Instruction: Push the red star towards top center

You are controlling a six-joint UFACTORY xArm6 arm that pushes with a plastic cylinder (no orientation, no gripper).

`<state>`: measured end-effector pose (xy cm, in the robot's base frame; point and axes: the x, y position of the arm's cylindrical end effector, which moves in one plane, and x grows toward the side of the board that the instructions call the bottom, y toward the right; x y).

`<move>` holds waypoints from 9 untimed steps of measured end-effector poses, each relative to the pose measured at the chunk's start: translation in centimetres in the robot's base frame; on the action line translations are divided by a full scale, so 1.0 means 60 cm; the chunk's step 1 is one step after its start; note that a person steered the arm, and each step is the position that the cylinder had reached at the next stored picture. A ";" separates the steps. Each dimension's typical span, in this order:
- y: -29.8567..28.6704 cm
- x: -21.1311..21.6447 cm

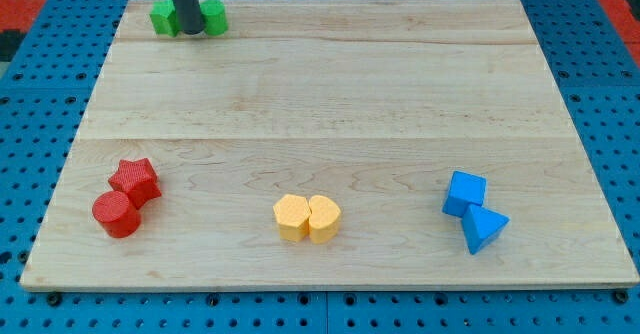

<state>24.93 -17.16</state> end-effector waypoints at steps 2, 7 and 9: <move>0.031 0.144; -0.156 0.606; -0.115 0.506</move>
<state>55.28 -24.07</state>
